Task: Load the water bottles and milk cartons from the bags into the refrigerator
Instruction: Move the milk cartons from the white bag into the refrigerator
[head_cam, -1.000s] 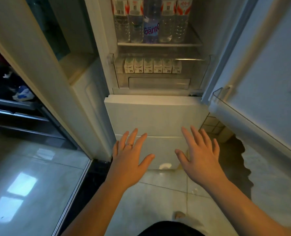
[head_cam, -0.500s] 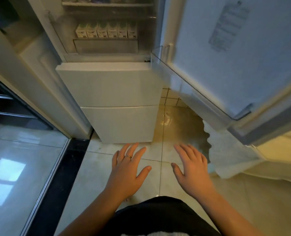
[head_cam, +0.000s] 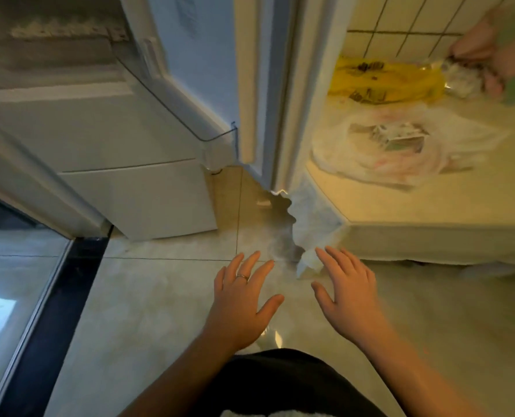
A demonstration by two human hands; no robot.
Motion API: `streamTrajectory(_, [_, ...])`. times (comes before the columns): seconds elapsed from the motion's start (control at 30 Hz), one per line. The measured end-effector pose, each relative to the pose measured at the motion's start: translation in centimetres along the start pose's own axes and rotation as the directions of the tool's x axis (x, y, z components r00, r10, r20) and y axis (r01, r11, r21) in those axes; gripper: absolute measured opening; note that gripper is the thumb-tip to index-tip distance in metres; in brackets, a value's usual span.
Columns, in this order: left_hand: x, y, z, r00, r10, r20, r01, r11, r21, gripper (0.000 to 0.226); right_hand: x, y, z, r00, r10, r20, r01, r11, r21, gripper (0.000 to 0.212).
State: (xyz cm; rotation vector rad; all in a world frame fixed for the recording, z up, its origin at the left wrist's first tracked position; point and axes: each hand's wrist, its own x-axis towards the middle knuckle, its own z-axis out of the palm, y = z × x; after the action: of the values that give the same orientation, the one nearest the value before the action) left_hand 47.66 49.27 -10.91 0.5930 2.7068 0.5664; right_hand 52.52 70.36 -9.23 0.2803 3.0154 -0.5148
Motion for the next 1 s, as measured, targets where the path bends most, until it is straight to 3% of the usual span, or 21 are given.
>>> streamTrajectory(0.2, [3.5,6.2,2.2,0.987,0.136,0.081,-0.141,0.988,0.055,0.071,-1.6,6.8,-1.4,0.993,0.109,-0.034,-0.106,0.990,0.091,0.061])
streamTrajectory(0.33, [7.6,10.6,3.7,0.966,0.232,0.117,-0.239,0.970,0.047,0.090,-0.9,11.4,-2.4,0.981,0.189,-0.039,-0.183,0.975,0.130,0.060])
streamTrajectory(0.5, [14.8,15.5,5.5,0.944,0.293,0.154,-0.299,0.954,0.016,0.064,2.1,17.6,-4.9,0.959,0.281,-0.028,-0.276,0.954,0.117,0.059])
streamTrajectory(1.0, [34.4,25.9,6.9,0.924,0.239,0.299,-0.244,0.970,-0.023,0.060,15.8,31.7,-12.9,0.942,0.331,-0.048,-0.324,0.939,0.119,0.057])
